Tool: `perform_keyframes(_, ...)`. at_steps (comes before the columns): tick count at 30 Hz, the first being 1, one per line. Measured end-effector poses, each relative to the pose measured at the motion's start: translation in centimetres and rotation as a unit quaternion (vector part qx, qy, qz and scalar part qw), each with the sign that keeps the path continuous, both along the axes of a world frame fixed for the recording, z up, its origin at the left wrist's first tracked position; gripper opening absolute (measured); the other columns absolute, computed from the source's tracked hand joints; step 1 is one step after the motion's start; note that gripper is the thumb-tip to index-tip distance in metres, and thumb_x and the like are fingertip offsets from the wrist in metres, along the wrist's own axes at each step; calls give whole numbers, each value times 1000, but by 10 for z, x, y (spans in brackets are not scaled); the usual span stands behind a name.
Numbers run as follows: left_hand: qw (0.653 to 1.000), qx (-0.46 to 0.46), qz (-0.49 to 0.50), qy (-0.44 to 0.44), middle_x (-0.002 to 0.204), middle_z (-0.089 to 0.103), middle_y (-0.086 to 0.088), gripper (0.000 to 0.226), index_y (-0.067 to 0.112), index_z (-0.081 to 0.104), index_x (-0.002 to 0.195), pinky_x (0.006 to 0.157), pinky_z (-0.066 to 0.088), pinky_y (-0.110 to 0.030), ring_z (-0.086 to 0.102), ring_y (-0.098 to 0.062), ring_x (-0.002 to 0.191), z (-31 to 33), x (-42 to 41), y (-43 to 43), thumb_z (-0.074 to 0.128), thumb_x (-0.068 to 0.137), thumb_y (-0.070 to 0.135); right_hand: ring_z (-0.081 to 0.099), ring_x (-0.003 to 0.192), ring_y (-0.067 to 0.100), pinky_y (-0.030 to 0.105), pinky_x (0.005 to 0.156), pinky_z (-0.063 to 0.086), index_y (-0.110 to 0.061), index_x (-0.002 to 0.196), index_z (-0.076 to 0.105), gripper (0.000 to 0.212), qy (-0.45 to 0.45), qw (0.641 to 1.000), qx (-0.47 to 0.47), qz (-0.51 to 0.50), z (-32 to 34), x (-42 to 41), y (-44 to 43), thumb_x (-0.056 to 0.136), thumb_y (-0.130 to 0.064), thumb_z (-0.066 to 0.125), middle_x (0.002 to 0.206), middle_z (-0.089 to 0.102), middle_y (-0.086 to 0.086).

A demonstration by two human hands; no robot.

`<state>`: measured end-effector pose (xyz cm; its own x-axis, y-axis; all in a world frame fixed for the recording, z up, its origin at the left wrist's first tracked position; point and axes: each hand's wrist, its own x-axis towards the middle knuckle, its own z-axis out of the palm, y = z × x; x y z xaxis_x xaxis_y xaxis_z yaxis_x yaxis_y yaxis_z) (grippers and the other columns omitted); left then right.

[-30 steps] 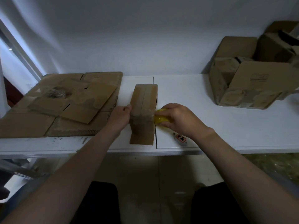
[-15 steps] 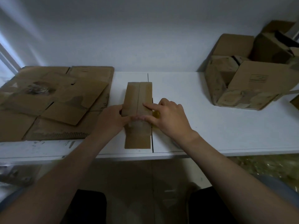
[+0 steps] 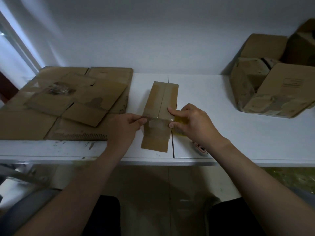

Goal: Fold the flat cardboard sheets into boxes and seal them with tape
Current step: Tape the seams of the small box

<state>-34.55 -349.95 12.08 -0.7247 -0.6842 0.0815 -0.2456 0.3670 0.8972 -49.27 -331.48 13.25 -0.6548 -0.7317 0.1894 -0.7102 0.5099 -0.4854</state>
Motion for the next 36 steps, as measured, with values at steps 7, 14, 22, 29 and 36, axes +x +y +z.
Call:
perform_keyframes(7,991,-116,69,0,82,70,7,13,13,77,97,64,39,-5,62,2,75,2,0,23,71,93,25,58,92,19,37,84,52,-40,136,61,50,42,999,6,-9,2,7,-5,89,-45,74,106,59,-1)
perform_keyframes(14,981,-183,1,-58,103,57,-1,20,16,60,99,79,52,-32,59,-15,91,-3,-10,26,58,100,36,59,96,25,39,86,49,-39,143,55,53,97,994,50,-1,8,12,-9,92,-49,68,108,58,4)
perform_keyframes(22,972,-216,65,-70,123,51,-10,27,17,46,111,62,30,-12,50,-11,92,17,-20,19,59,99,37,51,111,9,25,90,50,-48,147,29,88,-119,989,-4,82,8,9,3,80,-34,85,136,49,-10)
perform_keyframes(29,957,-278,-42,-68,164,28,3,37,26,55,136,115,34,-49,20,-27,153,-4,-28,20,47,103,41,56,95,3,12,71,46,-44,122,40,64,-176,982,-66,24,2,8,20,78,-40,85,112,53,-22)
perform_keyframes(36,957,-269,-11,-105,168,14,6,67,35,39,153,113,37,-53,22,-27,152,-10,-33,19,34,94,68,58,96,-1,18,74,53,-33,115,60,47,-154,982,-111,22,7,15,14,77,-45,85,104,60,-21)
